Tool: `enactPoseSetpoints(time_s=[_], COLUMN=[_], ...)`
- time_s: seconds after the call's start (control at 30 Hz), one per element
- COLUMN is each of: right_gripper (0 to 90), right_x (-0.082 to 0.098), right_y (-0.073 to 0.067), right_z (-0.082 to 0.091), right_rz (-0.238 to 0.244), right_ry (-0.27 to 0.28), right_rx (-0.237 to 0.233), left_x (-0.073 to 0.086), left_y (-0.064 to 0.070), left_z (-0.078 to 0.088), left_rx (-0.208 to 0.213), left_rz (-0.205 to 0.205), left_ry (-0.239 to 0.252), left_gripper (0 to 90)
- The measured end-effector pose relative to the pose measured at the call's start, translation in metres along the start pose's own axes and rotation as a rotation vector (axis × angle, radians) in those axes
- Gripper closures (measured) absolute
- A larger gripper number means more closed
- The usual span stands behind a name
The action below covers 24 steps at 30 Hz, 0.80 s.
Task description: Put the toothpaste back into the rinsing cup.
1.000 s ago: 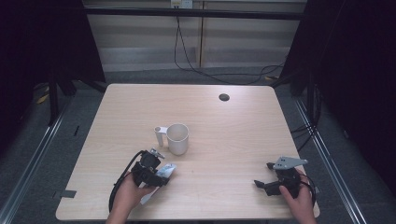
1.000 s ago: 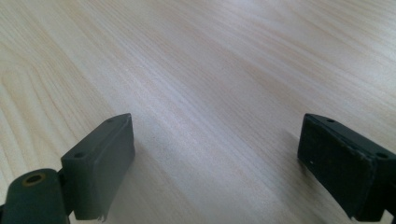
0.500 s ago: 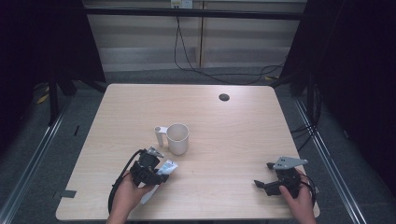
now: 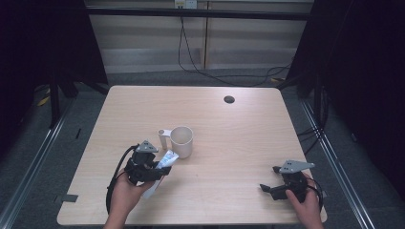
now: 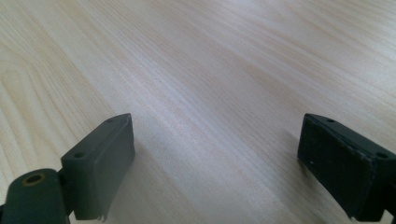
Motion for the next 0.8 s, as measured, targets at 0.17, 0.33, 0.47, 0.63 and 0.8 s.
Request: enactPoseSetpoints(time_s=[0.17,0.33,0.47,0.63,0.8], right_gripper=[10.6,10.6,10.6,10.6,10.6], right_x=[0.0,0.0,0.0,0.0,0.0], right_y=[0.0,0.0,0.0,0.0,0.0], right_z=[0.0,0.0,0.0,0.0,0.0], right_rz=[0.0,0.0,0.0,0.0,0.0], right_ry=[0.0,0.0,0.0,0.0,0.0], right_rx=[0.0,0.0,0.0,0.0,0.0], left_x=[-0.008,-0.016,-0.023,-0.033,-0.043], left_y=[-0.003,-0.006,-0.007,-0.009,-0.011], left_z=[0.007,0.013,0.018,0.021,0.025], left_rx=[-0.018,-0.026,-0.031,-0.037,-0.045], left_rz=[0.001,0.004,-0.002,-0.001,-0.004], left_ry=[0.046,0.079,0.101,0.119,0.151], left_gripper=[66.4,66.2,66.0,65.7,65.6])
Point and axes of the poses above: each handheld gripper's, and its own axes: z roughly backward along the jaws, x roughly out of its underside, y roughly to its right, the point moved 8 cm from there along -z, roughly forward along the jaws, and after that the axes turned 15 degrees about -z, right-handed, at the moved point
